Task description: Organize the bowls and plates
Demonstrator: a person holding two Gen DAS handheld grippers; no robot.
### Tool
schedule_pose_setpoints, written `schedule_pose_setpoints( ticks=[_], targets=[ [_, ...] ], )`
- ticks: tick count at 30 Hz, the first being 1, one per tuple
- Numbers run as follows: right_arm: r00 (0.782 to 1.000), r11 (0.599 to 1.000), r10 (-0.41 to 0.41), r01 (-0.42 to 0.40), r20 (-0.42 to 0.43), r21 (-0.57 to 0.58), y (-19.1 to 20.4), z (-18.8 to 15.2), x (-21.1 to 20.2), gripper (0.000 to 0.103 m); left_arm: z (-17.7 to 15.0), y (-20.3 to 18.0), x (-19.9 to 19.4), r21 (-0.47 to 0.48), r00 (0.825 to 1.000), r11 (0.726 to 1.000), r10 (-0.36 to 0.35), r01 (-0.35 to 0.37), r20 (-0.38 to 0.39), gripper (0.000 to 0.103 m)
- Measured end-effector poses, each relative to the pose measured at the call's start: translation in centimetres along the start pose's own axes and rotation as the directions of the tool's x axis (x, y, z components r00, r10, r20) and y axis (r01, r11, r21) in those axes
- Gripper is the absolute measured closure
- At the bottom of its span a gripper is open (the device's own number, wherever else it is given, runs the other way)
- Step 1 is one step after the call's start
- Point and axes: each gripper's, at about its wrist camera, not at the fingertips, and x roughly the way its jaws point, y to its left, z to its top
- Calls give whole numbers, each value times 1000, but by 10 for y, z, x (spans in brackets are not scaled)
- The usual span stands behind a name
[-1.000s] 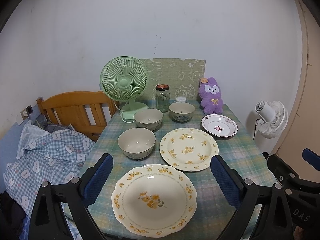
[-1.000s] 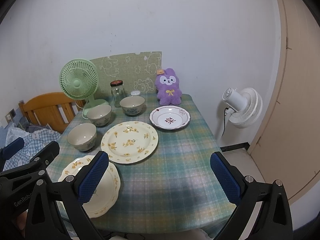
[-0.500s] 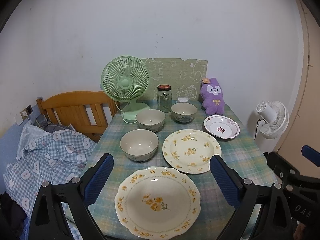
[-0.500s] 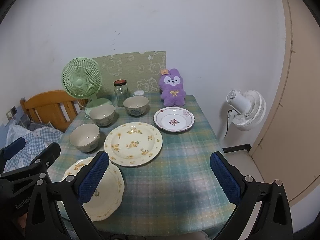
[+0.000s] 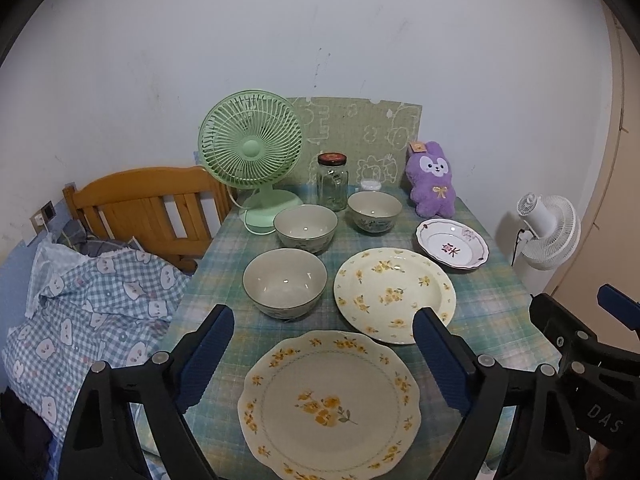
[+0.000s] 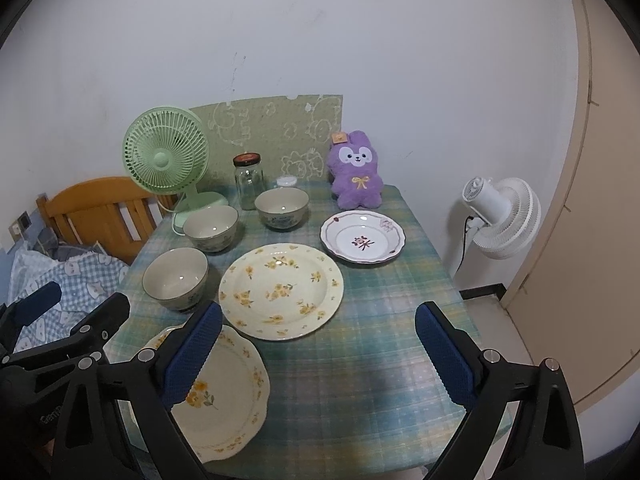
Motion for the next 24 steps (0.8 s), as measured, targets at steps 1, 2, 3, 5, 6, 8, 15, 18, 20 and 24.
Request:
schedule_pose_setpoints(
  ticks=[1,2,3,5,6,8,15,18,20,24],
  targets=[
    [1000,1000,4,-4,0,2,1,-1,1,5,0,2,1,-1,1000,1000,-3,3,0,11],
    [1000,1000,6,-6,2,5,2,-3,1,5,0,4,3,-3,1000,1000,-6,6,-3,11],
    [1000,1000,11,-11,1,8,4,-3,3,5,0,6,6,-5,1000,1000,-10,10,-11,11],
    [1000,1000,14,-14,-2,9,7,-4,7,5,-1,9,9,-5,1000,1000,-9,9,-17,11],
    [1000,1000,13,-13,-4,8,10,-5,9,5,-2,10,11,-4,1000,1000,-4,4,-18,12],
    [1000,1000,11,-11,-11,6,14,-7,14,5,-4,14,16,0,1000,1000,2,-2,-25,12],
    [999,1000,9,-9,-42,10,27,-16,35,8,-15,22,37,28,999,1000,-5,6,-54,20],
    [998,1000,10,-9,-62,6,34,-21,45,9,-22,25,47,31,997,999,-7,10,-76,23],
    [998,1000,8,-8,-66,1,39,-25,52,9,-26,29,54,22,996,1000,-8,10,-90,23],
    [996,1000,20,-22,-88,-22,47,-33,68,14,-36,33,68,24,993,1000,-6,9,-118,26]
  ],
)
